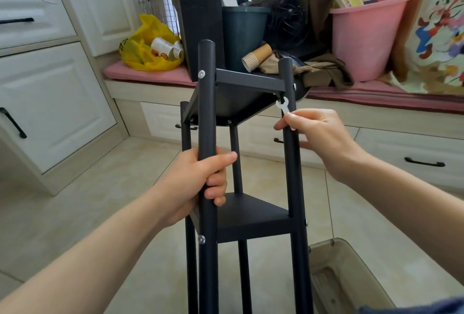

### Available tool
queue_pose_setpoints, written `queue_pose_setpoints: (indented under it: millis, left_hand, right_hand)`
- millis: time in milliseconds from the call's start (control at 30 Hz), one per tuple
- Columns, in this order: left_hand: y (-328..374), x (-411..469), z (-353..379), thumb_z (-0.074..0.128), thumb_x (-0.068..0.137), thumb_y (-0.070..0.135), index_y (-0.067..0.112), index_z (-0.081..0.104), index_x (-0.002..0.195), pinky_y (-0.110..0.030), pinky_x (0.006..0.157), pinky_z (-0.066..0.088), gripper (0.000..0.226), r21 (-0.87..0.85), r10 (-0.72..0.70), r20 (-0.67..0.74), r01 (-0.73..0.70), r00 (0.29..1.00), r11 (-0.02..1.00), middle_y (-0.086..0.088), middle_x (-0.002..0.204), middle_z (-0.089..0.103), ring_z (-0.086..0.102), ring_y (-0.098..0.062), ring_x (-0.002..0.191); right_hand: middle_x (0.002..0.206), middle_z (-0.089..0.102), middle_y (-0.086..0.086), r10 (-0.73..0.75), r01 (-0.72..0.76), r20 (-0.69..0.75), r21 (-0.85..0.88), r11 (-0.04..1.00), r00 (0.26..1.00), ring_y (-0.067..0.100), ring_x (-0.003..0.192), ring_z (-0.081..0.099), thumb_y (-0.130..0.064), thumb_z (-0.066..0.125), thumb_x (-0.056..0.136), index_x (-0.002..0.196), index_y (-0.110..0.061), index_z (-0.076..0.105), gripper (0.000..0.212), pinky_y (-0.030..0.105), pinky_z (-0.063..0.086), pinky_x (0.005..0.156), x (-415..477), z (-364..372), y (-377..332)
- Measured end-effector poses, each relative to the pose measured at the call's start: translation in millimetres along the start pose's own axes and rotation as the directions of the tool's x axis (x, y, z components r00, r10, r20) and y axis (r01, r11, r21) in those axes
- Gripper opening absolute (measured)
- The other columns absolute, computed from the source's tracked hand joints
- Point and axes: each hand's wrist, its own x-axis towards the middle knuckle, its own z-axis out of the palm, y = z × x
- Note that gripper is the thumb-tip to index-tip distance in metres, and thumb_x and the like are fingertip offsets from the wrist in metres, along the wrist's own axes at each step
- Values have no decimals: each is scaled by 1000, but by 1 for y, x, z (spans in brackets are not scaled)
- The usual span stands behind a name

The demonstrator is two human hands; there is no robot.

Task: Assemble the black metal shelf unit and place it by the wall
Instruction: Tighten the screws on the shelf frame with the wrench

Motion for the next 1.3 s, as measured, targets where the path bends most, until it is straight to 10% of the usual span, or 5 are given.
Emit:
queue_pose_setpoints:
  millis: [233,800,1167,1300]
  left_hand:
    - [-7,5,0,64,97,28,17,40,73,-25,42,37,36,9,-4,-98,5,995,1000,3,53,29,29,-12,40]
    - [0,33,-1,62,99,28,15,52,91,-26,49,43,18,48,183,-192,-177,964,983,4,55,41,38,-12,46]
    - [-7,37,-25,63,99,23,13,57,97,-38,77,57,12,282,293,-358,-197,887,939,6,61,54,55,-14,59]
    - [-12,28,-24,66,96,16,17,54,95,-24,62,51,12,353,256,-344,-128,904,927,0,74,57,57,-13,62]
  right_hand:
    - [116,66,17,161,-185,113,258,948,980,19,82,64,-22,54,101,81,-11,74,30,37,58,80,-3,7,5]
    - [78,66,-8,7,23,-109,278,960,994,12,75,55,-20,57,97,80,-15,76,26,31,50,70,15,13,-6]
    - [89,63,4,-24,38,-52,297,954,998,16,76,52,-20,59,96,82,-17,77,24,29,49,73,17,33,-13]
    - [95,67,0,-3,21,-56,316,949,998,15,79,53,-19,59,96,83,-16,77,23,28,51,75,19,35,-12]
